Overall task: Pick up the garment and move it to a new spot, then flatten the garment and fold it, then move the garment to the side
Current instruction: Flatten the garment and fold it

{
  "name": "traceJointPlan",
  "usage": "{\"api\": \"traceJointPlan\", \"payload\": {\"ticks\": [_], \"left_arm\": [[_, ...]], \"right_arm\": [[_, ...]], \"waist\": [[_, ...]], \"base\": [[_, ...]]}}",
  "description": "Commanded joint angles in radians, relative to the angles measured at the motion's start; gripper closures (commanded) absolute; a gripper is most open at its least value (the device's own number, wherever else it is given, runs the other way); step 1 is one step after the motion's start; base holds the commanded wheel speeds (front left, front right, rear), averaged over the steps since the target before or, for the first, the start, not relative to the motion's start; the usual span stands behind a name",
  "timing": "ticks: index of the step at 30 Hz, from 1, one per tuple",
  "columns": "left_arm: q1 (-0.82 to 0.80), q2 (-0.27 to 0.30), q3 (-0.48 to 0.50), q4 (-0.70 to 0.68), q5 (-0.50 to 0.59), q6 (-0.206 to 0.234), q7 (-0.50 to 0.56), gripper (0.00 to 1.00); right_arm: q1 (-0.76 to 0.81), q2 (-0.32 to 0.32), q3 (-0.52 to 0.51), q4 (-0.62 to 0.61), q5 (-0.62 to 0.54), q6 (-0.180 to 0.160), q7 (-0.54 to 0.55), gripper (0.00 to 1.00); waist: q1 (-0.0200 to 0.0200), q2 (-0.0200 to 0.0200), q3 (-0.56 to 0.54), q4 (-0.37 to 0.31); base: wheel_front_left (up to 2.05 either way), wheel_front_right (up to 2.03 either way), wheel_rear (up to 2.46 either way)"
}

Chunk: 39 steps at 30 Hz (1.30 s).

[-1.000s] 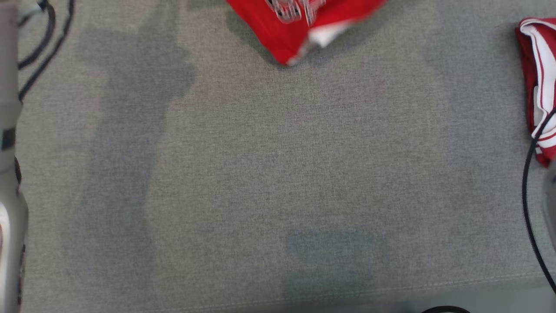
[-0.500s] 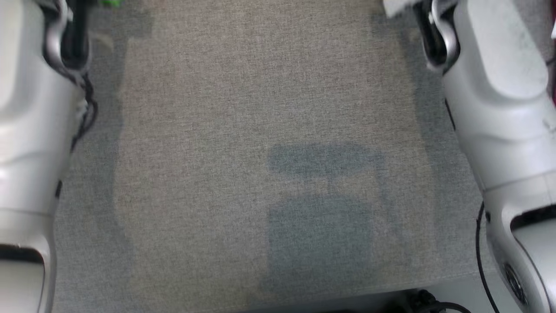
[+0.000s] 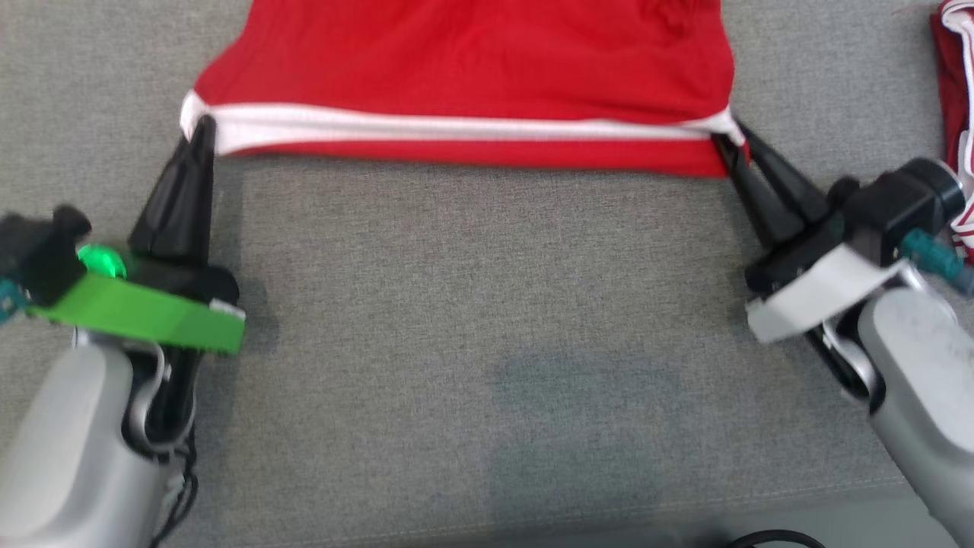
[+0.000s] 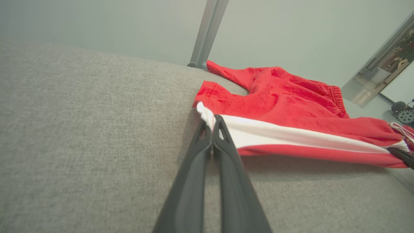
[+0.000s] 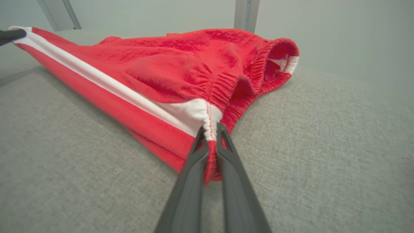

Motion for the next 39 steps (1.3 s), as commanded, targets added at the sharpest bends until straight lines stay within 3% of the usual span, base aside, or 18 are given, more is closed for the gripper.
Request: {"api": "traceJointPlan", "payload": {"ticks": [1,9,14,17,21,26,27,33,39], "left_arm": [[0.092,0.008,0.041,-0.03,0.018,0.015,-0.007,1.0],[0.548,-0.108,0.166,-0.261,0.034,0.108,-0.008,1.0],[0.707,-0.17,0.202,-0.35,0.008,0.111,-0.008,1.0],[0.73,-0.128,0.218,-0.417,0.022,0.123,0.016,1.0],[0.67,-0.034,0.263,-0.519,0.02,0.128,0.097,1.0],[0.523,0.098,0.301,-0.619,-0.002,0.152,0.286,1.0],[0.452,0.148,0.302,-0.628,-0.007,0.166,0.378,1.0],[0.175,0.282,0.205,-0.535,0.002,0.159,0.687,1.0],[-0.09,0.304,0.116,-0.409,0.04,0.137,0.852,1.0]], "right_arm": [[0.076,-0.039,0.004,-0.041,-0.008,-0.005,0.001,1.0],[0.442,-0.147,0.0,-0.325,-0.119,-0.005,0.001,1.0],[0.649,-0.143,-0.043,-0.38,-0.14,-0.005,0.001,1.0],[0.7,-0.127,-0.031,-0.402,-0.096,-0.005,0.001,1.0],[0.63,-0.09,0.054,-0.435,-0.007,-0.004,0.001,1.0],[0.504,-0.015,0.136,-0.443,0.129,-0.004,0.001,1.0],[0.457,0.019,0.152,-0.437,0.181,-0.004,0.0,1.0],[0.32,0.095,0.222,-0.331,0.324,-0.003,0.001,1.0],[0.193,0.135,0.29,-0.265,0.446,-0.003,0.0,1.0]], "waist": [[0.0,0.0,-0.082,0.005],[0.0,0.0,-0.158,0.024],[0.0,0.0,-0.179,0.027],[0.0,0.0,-0.166,-0.003],[0.0,0.0,-0.132,-0.075],[0.0,0.0,-0.084,-0.172],[0.0,0.0,-0.068,-0.213],[0.0,0.0,-0.034,-0.3],[0.0,0.0,-0.015,-0.358]], "base": [[0.0,0.0,0.0],[0.0,0.0,0.0],[0.0,0.0,0.0],[0.0,0.0,0.0],[0.0,0.0,0.0],[0.0,0.0,0.0],[0.0,0.0,0.0],[0.0,0.0,0.0],[0.0,0.0,0.0]]}}
